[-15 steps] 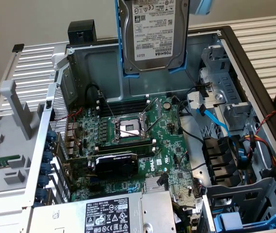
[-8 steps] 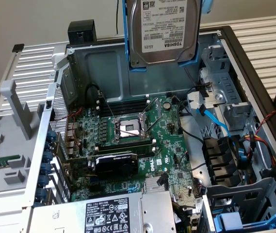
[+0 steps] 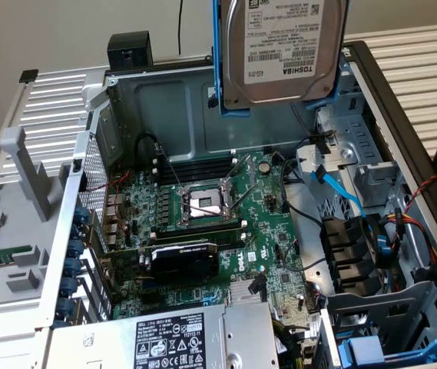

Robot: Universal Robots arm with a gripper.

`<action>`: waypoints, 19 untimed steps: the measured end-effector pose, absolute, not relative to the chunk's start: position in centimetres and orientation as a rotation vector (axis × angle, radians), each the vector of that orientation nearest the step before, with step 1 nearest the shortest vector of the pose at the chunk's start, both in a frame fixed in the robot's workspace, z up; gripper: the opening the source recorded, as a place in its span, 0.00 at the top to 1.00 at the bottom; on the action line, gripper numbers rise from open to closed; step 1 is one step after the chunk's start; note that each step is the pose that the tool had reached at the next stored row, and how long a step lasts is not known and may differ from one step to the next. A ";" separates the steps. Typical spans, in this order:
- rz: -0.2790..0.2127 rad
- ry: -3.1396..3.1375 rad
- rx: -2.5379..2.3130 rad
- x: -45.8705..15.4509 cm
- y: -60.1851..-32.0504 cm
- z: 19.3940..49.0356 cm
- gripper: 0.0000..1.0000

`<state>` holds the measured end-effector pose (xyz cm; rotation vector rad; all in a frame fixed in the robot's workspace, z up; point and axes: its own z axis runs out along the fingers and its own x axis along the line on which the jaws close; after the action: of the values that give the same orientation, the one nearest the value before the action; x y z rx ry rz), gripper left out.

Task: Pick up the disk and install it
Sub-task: 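Pick up the disk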

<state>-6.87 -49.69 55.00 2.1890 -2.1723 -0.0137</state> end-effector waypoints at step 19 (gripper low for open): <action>-0.034 -2.163 2.180 -1.1 -54.1 55.4 0.63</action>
<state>-1.07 -54.10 55.38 2.1799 -2.1628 -0.0338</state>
